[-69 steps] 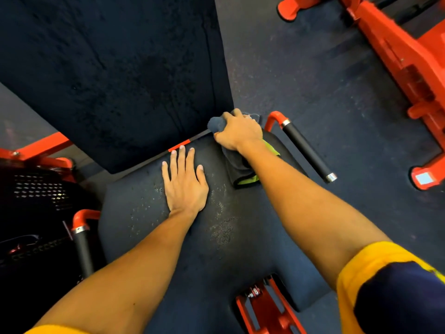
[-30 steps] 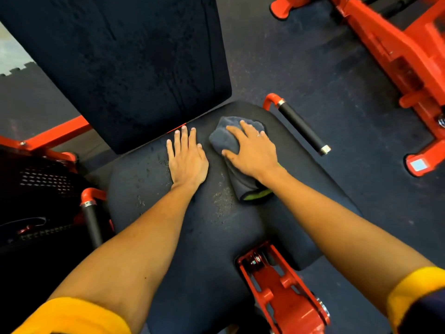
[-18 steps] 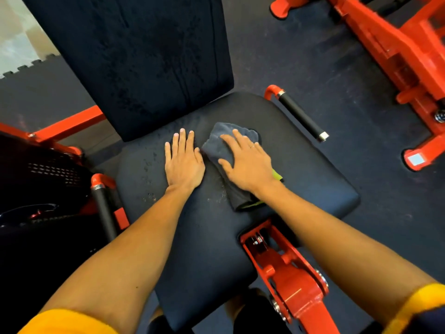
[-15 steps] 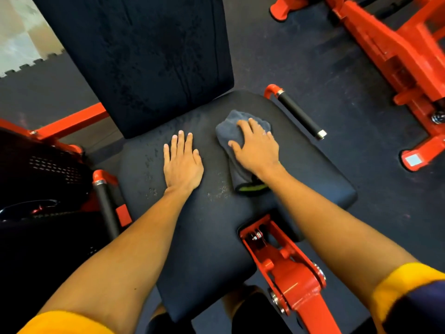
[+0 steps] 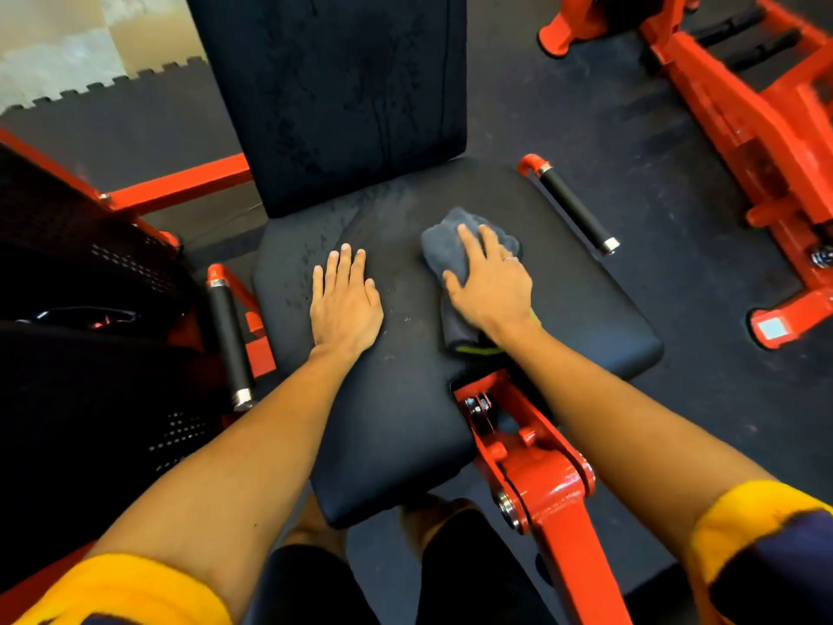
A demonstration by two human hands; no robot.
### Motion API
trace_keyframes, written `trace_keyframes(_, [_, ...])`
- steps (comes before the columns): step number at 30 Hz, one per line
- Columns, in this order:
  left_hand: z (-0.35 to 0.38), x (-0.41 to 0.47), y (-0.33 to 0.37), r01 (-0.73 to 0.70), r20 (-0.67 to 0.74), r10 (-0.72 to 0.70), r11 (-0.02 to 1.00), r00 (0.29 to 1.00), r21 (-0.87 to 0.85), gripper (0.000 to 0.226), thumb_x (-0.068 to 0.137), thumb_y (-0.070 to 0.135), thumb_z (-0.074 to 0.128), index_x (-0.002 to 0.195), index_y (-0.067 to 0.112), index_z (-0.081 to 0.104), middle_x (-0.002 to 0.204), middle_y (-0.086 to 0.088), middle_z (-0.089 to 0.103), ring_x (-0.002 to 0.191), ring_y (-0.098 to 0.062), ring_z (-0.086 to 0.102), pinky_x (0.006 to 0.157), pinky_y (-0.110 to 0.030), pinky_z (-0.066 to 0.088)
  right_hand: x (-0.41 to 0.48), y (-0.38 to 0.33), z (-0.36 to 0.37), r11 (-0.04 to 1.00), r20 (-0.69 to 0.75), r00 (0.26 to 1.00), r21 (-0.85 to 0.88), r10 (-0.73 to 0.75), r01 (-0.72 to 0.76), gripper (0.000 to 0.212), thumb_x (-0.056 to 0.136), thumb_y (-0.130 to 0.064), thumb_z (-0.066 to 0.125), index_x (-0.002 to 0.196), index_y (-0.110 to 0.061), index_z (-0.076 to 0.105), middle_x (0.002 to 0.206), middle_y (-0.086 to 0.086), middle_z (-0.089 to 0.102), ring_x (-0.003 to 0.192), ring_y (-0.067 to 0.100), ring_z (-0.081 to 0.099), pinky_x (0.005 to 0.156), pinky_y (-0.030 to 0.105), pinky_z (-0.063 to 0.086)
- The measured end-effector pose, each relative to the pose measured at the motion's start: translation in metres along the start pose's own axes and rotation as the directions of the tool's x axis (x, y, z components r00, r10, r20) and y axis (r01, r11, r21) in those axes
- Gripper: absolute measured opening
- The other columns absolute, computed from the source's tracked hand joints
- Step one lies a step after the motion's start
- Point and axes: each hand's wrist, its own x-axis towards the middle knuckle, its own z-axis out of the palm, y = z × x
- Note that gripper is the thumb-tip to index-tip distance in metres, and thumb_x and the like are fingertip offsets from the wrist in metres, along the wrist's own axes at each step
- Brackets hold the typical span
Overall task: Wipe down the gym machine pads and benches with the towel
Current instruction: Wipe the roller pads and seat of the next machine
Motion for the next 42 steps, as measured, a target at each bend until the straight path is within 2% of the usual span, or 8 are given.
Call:
trace_keyframes(2, [0.0, -0.009, -0.003, 0.009, -0.014, -0.009, 1.0, 1.0, -0.007, 0.055, 0.109, 0.03, 0.029, 0.162, 0.016, 0.023, 0.171, -0.004, 0.014, 0.158, -0.02, 0.007, 0.129, -0.041, 0.002, 0.008, -0.014, 0.002, 0.994, 0.008, 0.995, 0.03, 0.102, -0.103, 0.069, 0.097, -0.047, 0.056, 0.159, -0.028, 0.032, 0.166, 0.013, 0.029, 0.134, 0.048, 0.047, 0.108, 0.054, 0.043])
trace_keyframes(4, [-0.001, -0.015, -0.006, 0.022, -0.036, -0.023, 0.999, 0.999, -0.025, 0.055, 0.108, 0.028, 0.031, 0.161, 0.015, 0.026, 0.17, -0.005, 0.017, 0.158, -0.02, 0.01, 0.129, -0.041, 0.003, -0.002, -0.041, 0.011, 0.993, -0.005, 0.994, 0.019, 0.113, -0.113, 0.068, 0.095, -0.049, 0.056, 0.156, -0.029, 0.036, 0.166, 0.016, 0.027, 0.134, 0.051, 0.045, 0.109, 0.055, 0.04])
trace_keyframes(8, [-0.003, -0.021, -0.007, 0.05, -0.036, -0.052, 0.996, 0.998, -0.068, 0.054, 0.108, 0.026, 0.032, 0.161, 0.012, 0.025, 0.17, -0.006, 0.016, 0.158, -0.02, 0.008, 0.128, -0.04, 0.001, -0.049, -0.075, 0.022, 0.998, 0.023, 1.0, 0.053, -0.017, 0.016, 0.073, 0.096, -0.054, 0.054, 0.162, -0.034, 0.03, 0.17, 0.017, 0.018, 0.144, 0.052, 0.034, 0.117, 0.058, 0.033])
trace_keyframes(13, [-0.001, -0.021, -0.007, 0.05, -0.048, -0.054, 0.997, 0.997, -0.065, 0.055, 0.108, 0.026, 0.035, 0.16, 0.011, 0.027, 0.169, -0.007, 0.018, 0.158, -0.021, 0.009, 0.129, -0.041, 0.001, -0.079, -0.056, 0.023, 0.987, 0.015, 0.987, 0.001, -0.159, 0.159, 0.074, 0.098, -0.056, 0.05, 0.164, -0.037, 0.021, 0.172, 0.01, 0.017, 0.146, 0.048, 0.035, 0.117, 0.057, 0.035])
trace_keyframes(22, [0.001, -0.006, -0.007, 0.079, -0.053, -0.081, 0.996, 0.995, -0.052, 0.059, 0.103, 0.028, 0.04, 0.159, 0.014, 0.029, 0.17, -0.005, 0.017, 0.158, -0.019, 0.009, 0.129, -0.042, 0.002, 0.054, -0.098, 0.028, 0.999, 0.194, 0.98, 0.024, -0.045, 0.041, 0.067, 0.106, -0.053, 0.037, 0.165, -0.038, 0.008, 0.174, 0.006, -0.002, 0.156, 0.044, 0.009, 0.125, 0.059, 0.014])
trace_keyframes(25, [-0.004, 0.01, -0.012, 0.102, -0.04, -0.106, 0.991, 0.994, -0.084, 0.061, 0.102, 0.028, 0.041, 0.16, 0.016, 0.027, 0.17, -0.004, 0.015, 0.158, -0.019, 0.007, 0.129, -0.041, 0.001, 0.064, -0.101, 0.031, 0.999, 0.201, 0.979, 0.038, -0.033, 0.026, 0.069, 0.106, -0.053, 0.04, 0.165, -0.036, 0.01, 0.174, 0.006, -0.001, 0.157, 0.043, 0.01, 0.125, 0.058, 0.014])
trace_keyframes(31, [-0.016, 0.058, -0.028, 0.128, 0.015, -0.127, 0.988, 0.992, -0.09, 0.061, 0.104, 0.028, 0.039, 0.162, 0.015, 0.023, 0.171, -0.005, 0.013, 0.158, -0.02, 0.005, 0.128, -0.042, 0.001, -0.008, -0.076, 0.038, 0.996, 0.059, 0.994, -0.003, -0.094, 0.095, 0.074, 0.098, -0.052, 0.046, 0.164, -0.032, 0.021, 0.172, 0.01, 0.014, 0.15, 0.047, 0.029, 0.119, 0.059, 0.031])
trace_keyframes(42, [-0.002, 0.087, -0.041, 0.108, -0.028, -0.108, 0.994, 0.994, 0.012, 0.063, 0.101, 0.036, 0.033, 0.161, 0.018, 0.026, 0.17, -0.005, 0.018, 0.157, -0.021, 0.01, 0.128, -0.046, 0.005, 0.099, -0.106, 0.035, 0.998, 0.195, 0.981, 0.064, -0.015, 0.002, 0.074, 0.096, -0.058, 0.046, 0.163, -0.041, 0.02, 0.174, 0.003, 0.002, 0.157, 0.042, 0.006, 0.125, 0.059, 0.01])
